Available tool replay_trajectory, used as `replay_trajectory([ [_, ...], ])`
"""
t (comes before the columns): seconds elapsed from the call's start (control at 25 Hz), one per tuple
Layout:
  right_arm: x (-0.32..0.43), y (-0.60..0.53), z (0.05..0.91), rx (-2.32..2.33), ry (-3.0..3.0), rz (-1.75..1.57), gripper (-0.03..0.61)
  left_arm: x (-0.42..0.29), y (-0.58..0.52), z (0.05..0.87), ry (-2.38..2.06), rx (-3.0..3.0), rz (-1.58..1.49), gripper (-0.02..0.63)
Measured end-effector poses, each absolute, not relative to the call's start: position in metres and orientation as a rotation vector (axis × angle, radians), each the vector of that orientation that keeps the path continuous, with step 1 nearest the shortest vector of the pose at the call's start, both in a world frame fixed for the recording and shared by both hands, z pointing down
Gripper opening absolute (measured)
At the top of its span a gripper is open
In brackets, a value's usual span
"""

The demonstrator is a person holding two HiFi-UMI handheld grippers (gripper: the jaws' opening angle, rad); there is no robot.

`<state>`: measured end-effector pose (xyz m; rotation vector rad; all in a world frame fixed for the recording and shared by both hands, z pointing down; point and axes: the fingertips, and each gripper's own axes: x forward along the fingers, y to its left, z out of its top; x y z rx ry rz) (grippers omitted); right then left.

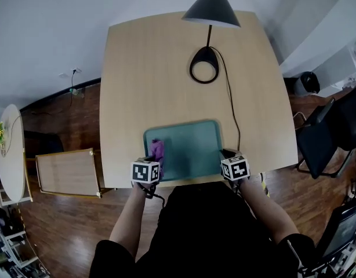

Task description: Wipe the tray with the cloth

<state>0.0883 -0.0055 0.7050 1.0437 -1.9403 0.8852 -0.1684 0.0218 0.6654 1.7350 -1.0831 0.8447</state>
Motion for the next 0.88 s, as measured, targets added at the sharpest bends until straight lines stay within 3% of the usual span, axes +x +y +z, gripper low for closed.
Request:
replay_trajectory([
  [0.88, 0.088, -0.002, 0.703, 1.071, -1.952, 0.898, 0.041, 0.068, 0.019, 0.673, -0.454, 2.108, 1.021, 0.115],
])
